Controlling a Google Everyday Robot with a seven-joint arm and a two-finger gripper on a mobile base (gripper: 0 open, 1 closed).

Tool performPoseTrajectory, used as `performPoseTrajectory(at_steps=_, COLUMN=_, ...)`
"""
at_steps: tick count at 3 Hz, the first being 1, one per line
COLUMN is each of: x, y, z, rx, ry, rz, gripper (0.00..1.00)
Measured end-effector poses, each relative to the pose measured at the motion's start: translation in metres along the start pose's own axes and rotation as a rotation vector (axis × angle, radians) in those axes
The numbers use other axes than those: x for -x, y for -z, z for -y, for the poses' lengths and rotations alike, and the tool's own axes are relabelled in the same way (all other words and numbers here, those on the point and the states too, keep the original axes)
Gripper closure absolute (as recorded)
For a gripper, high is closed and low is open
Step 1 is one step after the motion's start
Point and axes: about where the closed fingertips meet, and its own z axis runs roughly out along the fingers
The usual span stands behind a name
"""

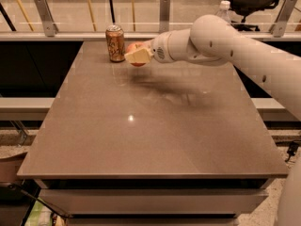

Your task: Move apple near orange can

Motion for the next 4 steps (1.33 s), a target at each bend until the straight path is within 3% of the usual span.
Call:
performPoseTrajectory(at_steps=2, x=-0.024, y=-0.036, z=-0.003, rx=-0.003, ry=0.01, rz=-0.022, gripper=1.0)
performPoseTrajectory(at_steps=3, x=-0.027, y=-0.04, z=-0.002, rx=-0.003, ry=0.009, rz=-0.024, gripper=1.0)
performPoseTrajectory(at_steps=4, x=-0.028, y=-0.042, z=-0.004, rx=0.001, ry=0.009, rz=-0.024, gripper=0.83)
